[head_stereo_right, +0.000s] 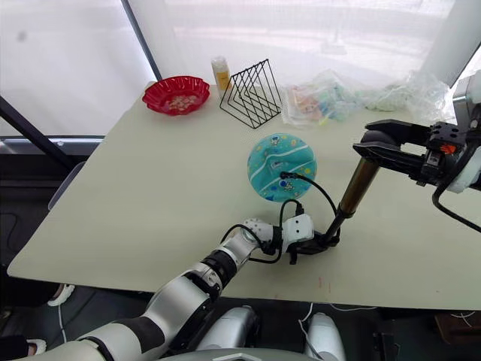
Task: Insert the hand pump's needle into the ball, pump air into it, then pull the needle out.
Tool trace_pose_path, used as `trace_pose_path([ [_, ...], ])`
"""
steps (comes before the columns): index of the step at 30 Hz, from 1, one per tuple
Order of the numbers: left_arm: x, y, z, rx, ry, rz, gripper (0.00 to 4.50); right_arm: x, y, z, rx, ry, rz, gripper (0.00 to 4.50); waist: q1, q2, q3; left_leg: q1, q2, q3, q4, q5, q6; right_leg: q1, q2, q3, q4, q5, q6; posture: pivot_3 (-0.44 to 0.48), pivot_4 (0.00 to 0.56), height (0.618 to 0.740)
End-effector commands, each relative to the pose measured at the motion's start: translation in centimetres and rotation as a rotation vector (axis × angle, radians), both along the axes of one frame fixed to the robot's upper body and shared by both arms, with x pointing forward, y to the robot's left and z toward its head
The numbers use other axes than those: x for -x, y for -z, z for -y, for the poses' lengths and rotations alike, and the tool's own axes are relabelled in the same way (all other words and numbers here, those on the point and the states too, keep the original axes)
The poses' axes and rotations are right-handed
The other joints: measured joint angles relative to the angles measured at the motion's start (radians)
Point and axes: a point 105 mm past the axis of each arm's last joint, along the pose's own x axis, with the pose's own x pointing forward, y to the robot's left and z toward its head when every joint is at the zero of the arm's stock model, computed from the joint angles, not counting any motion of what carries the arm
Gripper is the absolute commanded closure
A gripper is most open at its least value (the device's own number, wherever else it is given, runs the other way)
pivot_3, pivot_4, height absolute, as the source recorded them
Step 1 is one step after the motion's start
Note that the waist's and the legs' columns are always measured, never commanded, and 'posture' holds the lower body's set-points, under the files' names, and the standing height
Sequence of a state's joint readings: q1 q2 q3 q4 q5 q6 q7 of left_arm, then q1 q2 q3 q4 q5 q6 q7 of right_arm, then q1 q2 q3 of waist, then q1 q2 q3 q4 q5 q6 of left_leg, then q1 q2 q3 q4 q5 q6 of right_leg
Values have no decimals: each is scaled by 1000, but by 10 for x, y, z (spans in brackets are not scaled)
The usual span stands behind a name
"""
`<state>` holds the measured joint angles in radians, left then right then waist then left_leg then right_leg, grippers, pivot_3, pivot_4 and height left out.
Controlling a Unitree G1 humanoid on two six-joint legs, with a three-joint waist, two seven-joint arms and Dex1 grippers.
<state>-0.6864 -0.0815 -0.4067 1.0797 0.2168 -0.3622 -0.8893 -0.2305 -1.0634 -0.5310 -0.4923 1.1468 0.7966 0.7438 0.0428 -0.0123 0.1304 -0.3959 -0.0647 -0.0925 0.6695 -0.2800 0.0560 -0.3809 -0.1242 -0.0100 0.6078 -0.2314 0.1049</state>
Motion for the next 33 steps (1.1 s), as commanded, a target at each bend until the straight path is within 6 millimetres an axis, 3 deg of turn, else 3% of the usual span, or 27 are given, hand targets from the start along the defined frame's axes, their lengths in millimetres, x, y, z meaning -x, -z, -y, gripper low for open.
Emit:
trace_pose_path([
  [1,35,76,-47,-292,-25,-209,3430,0,16,-4,15,29,37,2603,-1,-1,-1,1,0,0,0,0,0,1,0,0,0,0,0,0,150,740],
  [4,35,76,-47,-290,-26,-209,3430,-5,41,-5,31,61,26,2603,-5,-1,-3,4,0,0,0,0,0,2,1,1,1,0,1,0,150,740],
  [12,36,76,-46,-287,-29,-211,3430,-14,158,-21,76,89,-176,2603,-6,-5,-14,15,0,-9,-3,0,-1,10,8,2,1,-3,4,0,150,740],
  [14,36,76,-46,-288,-29,-211,3430,-20,172,-21,92,108,-174,2603,-8,-3,-17,17,0,-10,-3,0,-1,10,9,3,1,-3,4,0,150,740],
  [17,36,76,-45,-286,-30,-212,3430,-24,175,-22,78,122,-145,2603,-8,0,-21,18,0,-14,-3,0,-1,11,13,4,1,-3,4,0,150,740],
  [23,36,78,-48,-293,-35,-205,3430,-22,111,-13,0,110,1,2603,-6,1,-20,17,-1,-16,-3,0,-1,10,14,5,1,-3,3,0,150,740],
  [28,35,79,-50,-303,-34,-181,3430,-19,83,-5,-9,112,37,2603,-3,3,-15,15,-2,-16,-3,0,-1,9,13,6,1,-3,2,0,150,740],
  [29,34,78,-49,-303,-40,-183,3430,-15,50,0,-35,101,94,2603,-3,3,-15,14,-2,-16,-3,0,-1,8,13,7,1,-2,2,0,150,740],
  [31,32,78,-49,-303,-48,-188,3430,-4,7,4,-43,70,169,2603,-3,11,-7,13,-2,-16,-1,0,-1,8,12,7,1,-2,2,0,150,740],
  [33,32,78,-48,-304,-47,-187,3430,2,-15,7,-33,68,198,2603,-1,13,-4,9,-7,-15,0,0,-1,4,7,7,1,0,2,0,150,740],
])
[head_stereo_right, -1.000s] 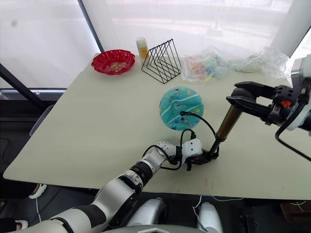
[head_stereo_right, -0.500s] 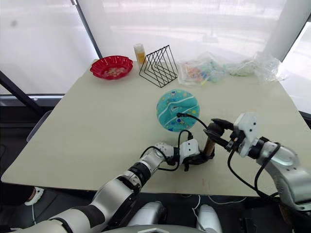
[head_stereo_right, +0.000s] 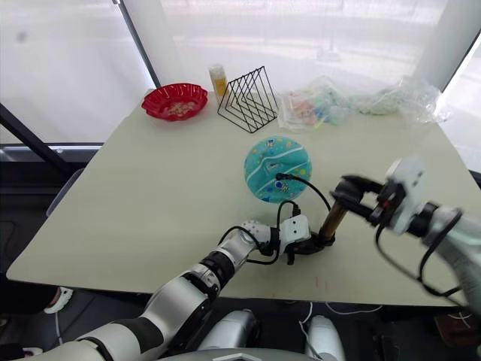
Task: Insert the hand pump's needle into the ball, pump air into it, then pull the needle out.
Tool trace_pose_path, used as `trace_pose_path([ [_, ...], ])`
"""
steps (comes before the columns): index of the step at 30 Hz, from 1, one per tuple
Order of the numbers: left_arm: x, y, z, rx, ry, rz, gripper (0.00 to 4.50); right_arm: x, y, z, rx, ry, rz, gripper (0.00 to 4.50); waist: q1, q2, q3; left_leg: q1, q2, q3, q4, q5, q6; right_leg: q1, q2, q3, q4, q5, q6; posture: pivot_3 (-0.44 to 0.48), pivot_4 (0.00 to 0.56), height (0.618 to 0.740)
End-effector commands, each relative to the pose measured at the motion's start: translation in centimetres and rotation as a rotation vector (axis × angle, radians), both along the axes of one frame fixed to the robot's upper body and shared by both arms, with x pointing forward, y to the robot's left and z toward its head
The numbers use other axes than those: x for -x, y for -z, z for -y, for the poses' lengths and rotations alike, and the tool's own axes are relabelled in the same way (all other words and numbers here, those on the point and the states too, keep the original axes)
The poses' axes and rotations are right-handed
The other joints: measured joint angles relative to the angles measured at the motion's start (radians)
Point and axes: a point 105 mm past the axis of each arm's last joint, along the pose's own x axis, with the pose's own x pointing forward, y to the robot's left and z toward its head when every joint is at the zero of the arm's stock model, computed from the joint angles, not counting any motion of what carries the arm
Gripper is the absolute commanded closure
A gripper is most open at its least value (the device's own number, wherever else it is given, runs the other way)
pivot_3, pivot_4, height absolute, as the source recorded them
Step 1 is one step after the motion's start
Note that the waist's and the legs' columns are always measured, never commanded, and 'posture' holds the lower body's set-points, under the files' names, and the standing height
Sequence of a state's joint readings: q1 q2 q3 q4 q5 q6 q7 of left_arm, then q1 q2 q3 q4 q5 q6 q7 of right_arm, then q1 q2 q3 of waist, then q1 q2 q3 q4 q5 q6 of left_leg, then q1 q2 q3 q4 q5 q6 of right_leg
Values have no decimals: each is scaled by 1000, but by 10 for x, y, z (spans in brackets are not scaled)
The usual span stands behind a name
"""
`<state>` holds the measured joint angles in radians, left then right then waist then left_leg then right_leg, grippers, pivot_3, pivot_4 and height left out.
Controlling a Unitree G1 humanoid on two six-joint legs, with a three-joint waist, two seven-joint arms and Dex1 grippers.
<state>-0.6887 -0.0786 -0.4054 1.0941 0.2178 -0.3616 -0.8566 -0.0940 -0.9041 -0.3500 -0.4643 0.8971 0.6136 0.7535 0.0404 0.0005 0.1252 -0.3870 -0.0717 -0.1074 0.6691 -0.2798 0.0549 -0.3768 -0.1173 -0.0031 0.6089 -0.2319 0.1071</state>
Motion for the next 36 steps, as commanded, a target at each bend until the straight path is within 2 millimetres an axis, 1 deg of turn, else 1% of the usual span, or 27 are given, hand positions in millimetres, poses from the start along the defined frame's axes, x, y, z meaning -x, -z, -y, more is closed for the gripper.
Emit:
trace_pose_path([
  [1,36,75,-46,-296,-13,-195,3430,23,-90,7,-17,-3,278,2603,2,-1,2,0,0,0,0,0,0,0,0,0,0,1,-1,0,150,740],
  [7,36,75,-46,-299,-2,-188,3430,32,-124,11,-16,2,299,2603,2,-7,5,-2,-3,-1,0,0,0,-1,-3,-2,-1,1,-1,0,150,740],
  [9,36,75,-45,-299,0,-188,3430,35,-129,11,-17,-2,294,2603,3,-6,6,-4,-4,-1,0,0,0,-2,-5,-2,0,1,-1,0,150,740],
  [10,36,75,-45,-298,-3,-188,3430,34,-128,12,-6,3,284,2603,3,-6,6,-4,-4,-1,0,0,0,-3,-5,-2,0,1,-1,0,150,740],
  [14,35,74,-45,-293,-8,-195,3430,28,-103,9,-4,5,214,2603,5,-7,6,-6,-5,-2,0,0,0,-4,-5,-2,0,1,-1,0,150,740],
  [16,35,73,-45,-291,-10,-191,3430,23,-75,4,17,-2,151,2603,4,-7,5,-6,-5,-2,1,0,0,-4,-5,-2,0,1,-1,0,150,740],
  [17,34,73,-45,-289,-12,-189,3430,22,-65,2,13,-1,131,2603,4,-11,3,-5,-5,-2,1,0,0,-4,-5,-2,0,1,-1,0,150,740],
  [19,34,73,-45,-286,-16,-191,3430,16,-18,-3,42,14,46,2603,1,-14,0,-3,-5,-4,0,0,0,-3,-3,-2,0,1,-1,0,150,740],
  [20,33,73,-45,-285,-17,-193,3430,16,-3,-4,68,14,28,2603,1,-15,0,-1,-5,-5,0,0,0,-1,-3,-2,0,-1,2,0,150,740],
  [21,33,73,-45,-283,-19,-195,3430,14,8,-5,58,25,15,2603,0,-17,-2,0,-5,-4,0,0,0,0,-3,-2,0,-1,3,0,150,740],
  [22,33,73,-45,-282,-20,-196,3430,13,12,-4,47,34,15,2603,-2,-19,-3,3,-5,-4,-1,0,0,2,-3,-2,0,-3,5,0,150,740],
  [25,33,72,-45,-281,-21,-194,3430,13,30,-7,62,21,3,2603,-6,-18,-6,7,-6,-5,-1,-2,-4,4,-2,1,1,-3,6,0,150,740],
  [26,33,72,-45,-279,-21,-193,3430,11,41,-9,58,21,-17,2603,-6,-18,-6,8,-6,-6,-1,-3,-4,4,-2,1,1,-3,6,0,150,740],
  [28,32,71,-44,-272,-25,-185,3430,9,77,-16,47,32,-80,2603,-5,-22,-9,8,-6,-8,-2,-2,-4,4,0,0,1,-3,6,0,150,740],
  [29,32,71,-44,-270,-26,-187,3430,8,89,-18,47,41,-91,2603,-5,-22,-10,8,-6,-9,-2,-2,-4,4,1,0,1,-4,6,0,150,740],
  [30,31,71,-44,-269,-28,-188,3430,6,96,-18,42,59,-92,2603,-4,-22,-12,8,-6,-10,-2,-2,-4,4,1,0,1,-3,6,0,150,740],
  [32,31,70,-44,-268,-29,-194,3430,6,102,-20,49,61,-78,2603,-5,-21,-13,9,-6,-10,-2,-2,-4,4,1,0,1,-3,6,0,150,740],
  [35,31,70,-44,-267,-31,-194,3430,5,100,-22,49,57,-47,2603,-5,-18,-14,10,-10,-13,-2,-2,-4,4,1,2,2,-3,6,0,150,740],
  [36,31,70,-44,-267,-31,-196,3430,5,95,-23,45,50,-35,2603,-5,-18,-14,10,-11,-15,-2,-2,-4,4,1,3,2,-3,6,0,150,740],
])
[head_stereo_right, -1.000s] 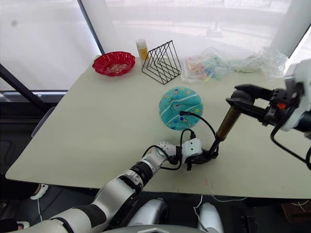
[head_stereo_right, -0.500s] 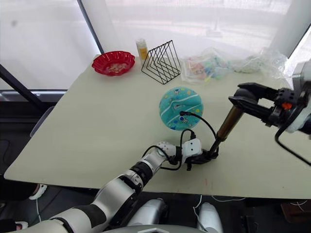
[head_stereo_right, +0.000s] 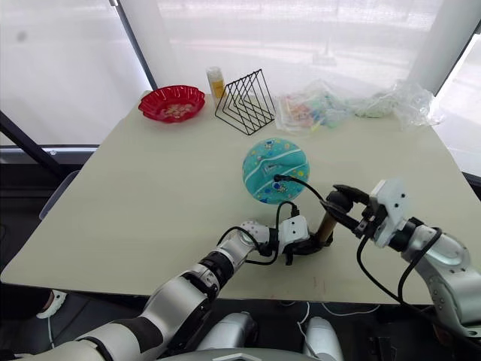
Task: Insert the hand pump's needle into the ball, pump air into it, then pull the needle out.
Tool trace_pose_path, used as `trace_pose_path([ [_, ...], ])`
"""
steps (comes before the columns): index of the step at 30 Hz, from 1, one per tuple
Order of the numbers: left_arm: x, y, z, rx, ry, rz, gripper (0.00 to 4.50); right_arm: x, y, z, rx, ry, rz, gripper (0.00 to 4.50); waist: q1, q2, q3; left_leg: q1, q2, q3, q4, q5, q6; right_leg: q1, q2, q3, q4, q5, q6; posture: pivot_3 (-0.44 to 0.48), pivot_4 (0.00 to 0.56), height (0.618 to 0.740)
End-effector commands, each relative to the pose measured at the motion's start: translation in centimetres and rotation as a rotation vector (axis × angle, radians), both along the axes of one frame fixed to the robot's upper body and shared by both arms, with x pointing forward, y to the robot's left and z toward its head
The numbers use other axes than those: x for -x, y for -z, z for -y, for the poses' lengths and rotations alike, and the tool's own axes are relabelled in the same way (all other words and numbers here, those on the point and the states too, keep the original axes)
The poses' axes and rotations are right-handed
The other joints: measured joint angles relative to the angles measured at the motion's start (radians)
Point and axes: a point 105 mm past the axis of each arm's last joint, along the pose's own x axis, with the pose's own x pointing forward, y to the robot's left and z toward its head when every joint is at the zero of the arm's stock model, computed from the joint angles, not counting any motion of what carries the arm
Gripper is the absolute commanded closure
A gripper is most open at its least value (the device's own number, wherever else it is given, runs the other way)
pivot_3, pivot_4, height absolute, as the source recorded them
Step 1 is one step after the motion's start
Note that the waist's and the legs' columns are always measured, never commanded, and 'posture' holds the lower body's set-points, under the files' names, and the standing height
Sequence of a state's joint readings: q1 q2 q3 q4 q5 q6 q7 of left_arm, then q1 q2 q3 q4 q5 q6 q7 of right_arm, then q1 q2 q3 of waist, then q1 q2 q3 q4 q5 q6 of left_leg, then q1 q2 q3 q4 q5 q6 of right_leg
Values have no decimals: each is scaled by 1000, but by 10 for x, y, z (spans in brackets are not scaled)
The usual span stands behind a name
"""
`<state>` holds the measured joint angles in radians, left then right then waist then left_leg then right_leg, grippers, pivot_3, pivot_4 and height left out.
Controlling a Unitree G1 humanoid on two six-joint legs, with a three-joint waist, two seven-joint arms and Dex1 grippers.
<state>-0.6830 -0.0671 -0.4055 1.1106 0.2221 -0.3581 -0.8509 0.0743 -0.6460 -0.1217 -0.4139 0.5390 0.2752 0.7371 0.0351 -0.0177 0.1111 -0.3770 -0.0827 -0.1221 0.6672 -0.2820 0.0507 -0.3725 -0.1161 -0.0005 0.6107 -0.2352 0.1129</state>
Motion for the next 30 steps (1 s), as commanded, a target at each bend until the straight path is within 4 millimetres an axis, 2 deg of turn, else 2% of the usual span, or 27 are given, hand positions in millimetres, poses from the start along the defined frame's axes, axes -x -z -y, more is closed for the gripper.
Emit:
trace_pose_path([
  [1,31,63,-38,-244,-14,-184,3430,2,15,0,33,-4,-61,2603,1,0,0,0,0,-1,0,0,0,0,0,0,0,0,0,0,150,740],
  [5,31,63,-37,-245,-12,-187,3430,2,-29,5,27,-36,28,2603,2,3,2,-1,-1,-2,0,0,0,0,0,0,0,0,0,0,150,740],
  [6,32,63,-37,-244,-8,-189,3430,4,-56,7,16,-55,74,2603,3,5,4,-1,-1,-2,0,0,0,0,0,0,0,0,0,0,150,740],
  [7,33,63,-36,-243,-5,-190,3430,7,-75,7,10,-74,105,2603,4,10,8,-1,-2,-2,0,0,0,-1,0,0,0,0,0,0,150,740],
  [9,33,63,-35,-239,-4,-190,3430,15,-109,11,1,-95,151,2603,6,13,11,-4,-4,-2,1,0,0,-2,-3,0,0,0,0,0,150,740],
  [15,34,63,-35,-239,-1,-188,3430,22,-145,23,20,-79,175,2603,15,11,15,-7,-4,-4,1,2,4,-4,-3,-2,-1,2,-4,0,150,740],
  [21,34,63,-35,-241,3,-189,3430,34,-199,33,10,-70,253,2603,13,12,17,-8,-5,-3,1,2,4,-4,-5,-2,-1,0,0,0,150,740],
  [23,34,63,-35,-242,3,-191,3430,35,-204,34,1,-69,250,2603,14,11,18,-9,-5,-3,1,2,4,-6,-5,-2,-1,0,0,0,150,740],
  [25,33,63,-36,-243,3,-192,3430,33,-199,35,14,-61,228,2603,16,11,18,-11,-6,-3,1,2,4,-7,-6,-2,-1,1,-2,0,150,740],
  [30,33,62,-35,-242,4,-193,3430,23,-147,28,47,-52,115,2603,18,7,17,-12,-8,-5,1,2,4,-8,-7,-3,-1,3,-4,0,150,740],
])
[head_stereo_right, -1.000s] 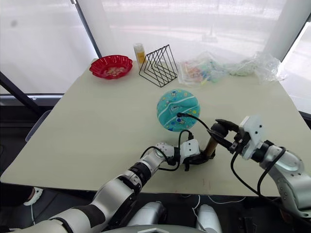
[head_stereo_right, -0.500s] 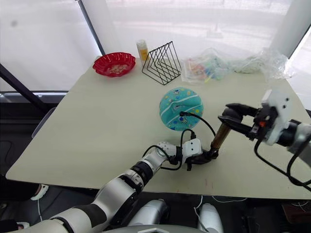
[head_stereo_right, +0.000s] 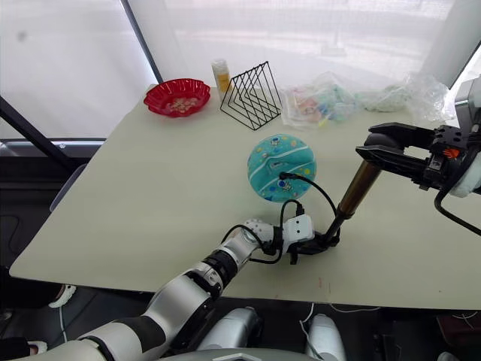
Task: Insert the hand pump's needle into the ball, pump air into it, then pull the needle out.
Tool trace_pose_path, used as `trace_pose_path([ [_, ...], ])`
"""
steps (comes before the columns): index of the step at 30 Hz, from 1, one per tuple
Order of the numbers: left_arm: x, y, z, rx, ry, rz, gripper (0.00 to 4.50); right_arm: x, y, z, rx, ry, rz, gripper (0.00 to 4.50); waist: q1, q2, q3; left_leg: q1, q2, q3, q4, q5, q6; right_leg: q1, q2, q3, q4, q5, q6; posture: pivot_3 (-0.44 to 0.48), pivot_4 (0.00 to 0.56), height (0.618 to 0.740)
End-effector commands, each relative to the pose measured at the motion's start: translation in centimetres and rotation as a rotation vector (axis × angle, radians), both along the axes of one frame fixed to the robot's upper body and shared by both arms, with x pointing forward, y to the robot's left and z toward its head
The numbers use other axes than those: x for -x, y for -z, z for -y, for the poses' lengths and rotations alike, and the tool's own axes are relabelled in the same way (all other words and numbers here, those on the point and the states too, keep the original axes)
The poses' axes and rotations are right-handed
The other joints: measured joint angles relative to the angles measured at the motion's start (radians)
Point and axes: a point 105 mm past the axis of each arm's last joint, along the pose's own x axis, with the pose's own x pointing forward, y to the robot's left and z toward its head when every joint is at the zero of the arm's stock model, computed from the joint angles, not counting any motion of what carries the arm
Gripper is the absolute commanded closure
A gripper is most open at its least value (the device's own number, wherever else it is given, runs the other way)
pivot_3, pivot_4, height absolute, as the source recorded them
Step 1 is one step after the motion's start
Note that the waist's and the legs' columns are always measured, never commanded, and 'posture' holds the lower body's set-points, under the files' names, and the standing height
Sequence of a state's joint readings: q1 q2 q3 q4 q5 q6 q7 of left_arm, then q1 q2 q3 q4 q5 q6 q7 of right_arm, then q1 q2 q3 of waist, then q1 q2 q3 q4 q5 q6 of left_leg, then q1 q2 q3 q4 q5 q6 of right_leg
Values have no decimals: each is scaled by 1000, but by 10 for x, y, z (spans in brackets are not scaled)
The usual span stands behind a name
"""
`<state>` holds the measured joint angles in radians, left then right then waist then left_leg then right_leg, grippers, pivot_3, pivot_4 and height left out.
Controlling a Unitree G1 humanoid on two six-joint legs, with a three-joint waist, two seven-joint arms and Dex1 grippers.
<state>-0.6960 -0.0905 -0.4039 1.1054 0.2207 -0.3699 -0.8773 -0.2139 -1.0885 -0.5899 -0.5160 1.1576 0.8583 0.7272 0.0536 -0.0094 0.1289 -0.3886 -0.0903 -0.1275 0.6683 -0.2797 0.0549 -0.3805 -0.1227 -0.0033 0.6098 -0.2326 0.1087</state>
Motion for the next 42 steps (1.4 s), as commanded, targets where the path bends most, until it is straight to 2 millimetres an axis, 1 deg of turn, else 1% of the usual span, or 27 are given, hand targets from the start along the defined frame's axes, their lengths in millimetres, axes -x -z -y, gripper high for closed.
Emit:
trace_pose_path([
  [1,29,70,-46,-272,-41,-196,3430,-1,18,-1,27,45,68,2603,-1,-2,-1,1,0,0,0,0,0,0,0,0,0,0,0,0,150,740],
  [3,29,70,-46,-272,-42,-196,3430,-6,49,-2,40,66,24,2603,-3,-4,-2,3,0,0,0,0,0,2,1,0,0,-3,5,0,150,740],
  [5,29,70,-46,-272,-42,-195,3430,-12,73,-3,26,90,0,2603,-9,-7,-5,6,0,-1,-1,0,-1,4,1,0,0,-3,6,0,150,740],
  [6,29,70,-46,-272,-42,-195,3430,-15,81,-4,13,103,-4,2603,-13,-8,-6,7,0,-1,-1,-2,-4,5,1,1,0,-4,6,0,150,740],
  [7,29,70,-46,-272,-42,-195,3430,-14,93,-7,39,85,-15,2603,-15,-8,-6,8,0,-2,-1,-2,-4,7,2,1,1,-4,6,0,150,740],
  [10,28,70,-46,-270,-45,-195,3430,-16,115,-14,30,80,-39,2603,-16,-9,-10,10,-1,-3,-1,-2,-4,7,2,2,2,-4,6,0,150,740],
  [12,28,70,-46,-270,-46,-194,3430,-19,138,-17,14,91,-71,2603,-16,-10,-11,11,-1,-6,-1,-2,-5,7,5,2,2,-4,6,0,150,740],
  [13,28,69,-46,-270,-46,-194,3430,-19,149,-18,36,91,-75,2603,-16,-10,-12,11,-1,-7,-1,-2,-5,7,5,2,2,-4,6,0,150,740],
  [14,28,69,-46,-270,-47,-193,3430,-19,156,-19,47,91,-74,2603,-16,-9,-12,11,-1,-7,-1,-2,-4,7,6,2,2,-4,6,0,150,740],
  [17,27,69,-46,-270,-49,-193,3430,-25,166,-17,29,128,-55,2603,-15,-10,-12,11,-2,-7,-1,-1,-3,7,6,2,2,-4,6,0,150,740],
  [19,28,69,-46,-270,-50,-194,3430,-28,158,-16,22,132,-21,2603,-15,-9,-12,11,-2,-8,-1,-1,-5,7,6,2,2,-3,6,0,150,740],
  [21,28,70,-47,-271,-50,-194,3430,-28,141,-16,0,118,15,2603,-15,-7,-12,11,-3,-8,-1,-1,-5,7,6,3,2,-3,6,0,150,740],
  [24,28,70,-47,-272,-50,-194,3430,-28,132,-15,-5,107,28,2603,-15,-7,-12,11,-3,-8,-1,-1,-6,7,6,3,2,-3,6,0,150,740],
  [25,28,70,-47,-272,-50,-195,3430,-27,125,-15,-9,100,38,2603,-15,-6,-12,11,-3,-8,-1,-1,-6,7,6,3,2,-3,5,0,150,740],
  [26,28,70,-47,-272,-50,-195,3430,-25,104,-13,-31,79,68,2603,-14,-5,-11,11,-3,-8,-1,-1,-5,7,6,3,2,-3,5,0,150,740],
  [27,28,70,-47,-272,-50,-195,3430,-20,75,-11,-57,53,112,2603,-13,-2,-9,10,-3,-9,-1,-1,-5,6,6,3,2,-3,5,0,150,740],
  [28,28,70,-47,-272,-50,-195,3430,-16,55,-10,-70,30,140,2603,-12,3,-4,10,-4,-9,-1,-1,-5,6,5,3,2,-3,5,0,150,740],
  [29,28,71,-47,-272,-49,-195,3430,-11,38,-9,-74,11,163,2603,-12,4,-3,9,-6,-9,0,-1,-5,5,3,4,2,-3,6,0,150,740],
  [30,29,71,-47,-273,-47,-195,3430,-7,25,-7,-64,0,179,2603,-11,5,-2,7,-8,-9,0,-1,-5,4,2,5,3,-3,6,0,150,740],
  [31,29,71,-47,-273,-45,-195,3430,-4,18,-6,-56,-5,186,2603,-7,7,0,7,-8,-9,0,-1,-5,3,1,5,3,-3,6,0,150,740],
  [32,29,71,-47,-273,-44,-195,3430,-3,7,-3,-55,0,202,2603,-5,6,0,6,-9,-10,0,1,-2,3,1,4,3,-3,6,0,150,740],
  [34,29,70,-46,-273,-42,-195,3430,0,-8,0,-58,10,216,2603,-2,5,1,5,-9,-13,0,1,-1,3,2,2,2,-3,5,0,150,740],
  [37,29,70,-46,-272,-39,-195,3430,5,-26,3,-65,14,235,2603,-1,4,2,4,-10,-13,-1,1,-1,2,0,2,1,-2,3,0,150,740],
  [42,30,71,-47,-277,-34,-192,3430,15,-55,9,-46,23,273,2603,0,6,3,4,-9,-13,-1,1,-1,2,0,1,1,-3,5,0,150,740],
])
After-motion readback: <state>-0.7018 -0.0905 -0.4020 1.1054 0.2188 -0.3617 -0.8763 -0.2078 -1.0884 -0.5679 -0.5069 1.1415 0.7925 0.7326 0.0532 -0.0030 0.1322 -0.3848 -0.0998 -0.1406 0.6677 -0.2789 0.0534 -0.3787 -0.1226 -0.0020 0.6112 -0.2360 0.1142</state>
